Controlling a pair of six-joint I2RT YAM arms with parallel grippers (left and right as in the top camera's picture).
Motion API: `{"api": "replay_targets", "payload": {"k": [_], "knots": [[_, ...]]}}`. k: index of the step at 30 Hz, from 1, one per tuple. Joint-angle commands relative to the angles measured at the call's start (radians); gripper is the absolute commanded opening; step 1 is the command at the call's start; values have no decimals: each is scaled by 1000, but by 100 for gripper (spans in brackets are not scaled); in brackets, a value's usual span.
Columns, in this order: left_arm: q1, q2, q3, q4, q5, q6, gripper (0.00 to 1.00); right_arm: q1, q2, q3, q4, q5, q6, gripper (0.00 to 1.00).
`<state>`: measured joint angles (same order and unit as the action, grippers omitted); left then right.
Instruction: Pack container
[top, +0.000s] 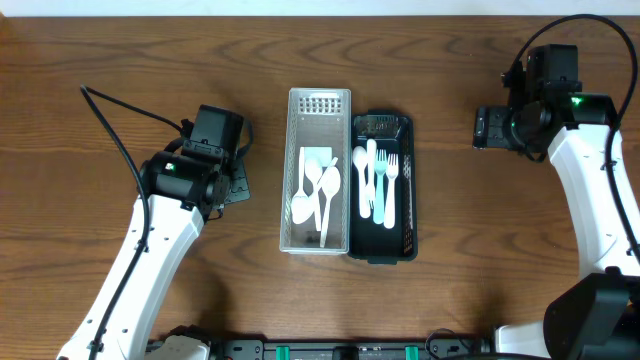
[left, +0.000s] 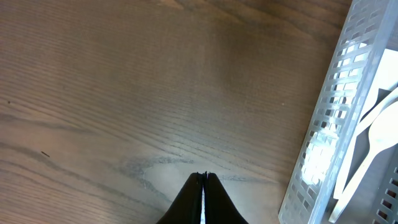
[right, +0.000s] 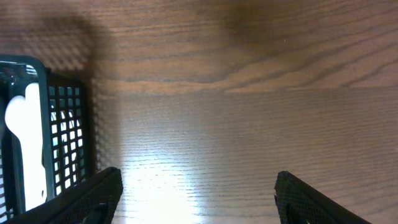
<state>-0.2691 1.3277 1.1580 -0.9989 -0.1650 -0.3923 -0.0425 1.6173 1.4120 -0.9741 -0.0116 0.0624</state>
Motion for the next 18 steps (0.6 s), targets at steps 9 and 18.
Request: {"api": "replay_targets", "payload": {"k": [9,18], "knots": [[5,8,11,-5,-20,32,6,-3,6,-3,2,-8,-8,82],[5,8,11,50,-24,161,6,6,6,-3,42,-8,-22,81]]}}
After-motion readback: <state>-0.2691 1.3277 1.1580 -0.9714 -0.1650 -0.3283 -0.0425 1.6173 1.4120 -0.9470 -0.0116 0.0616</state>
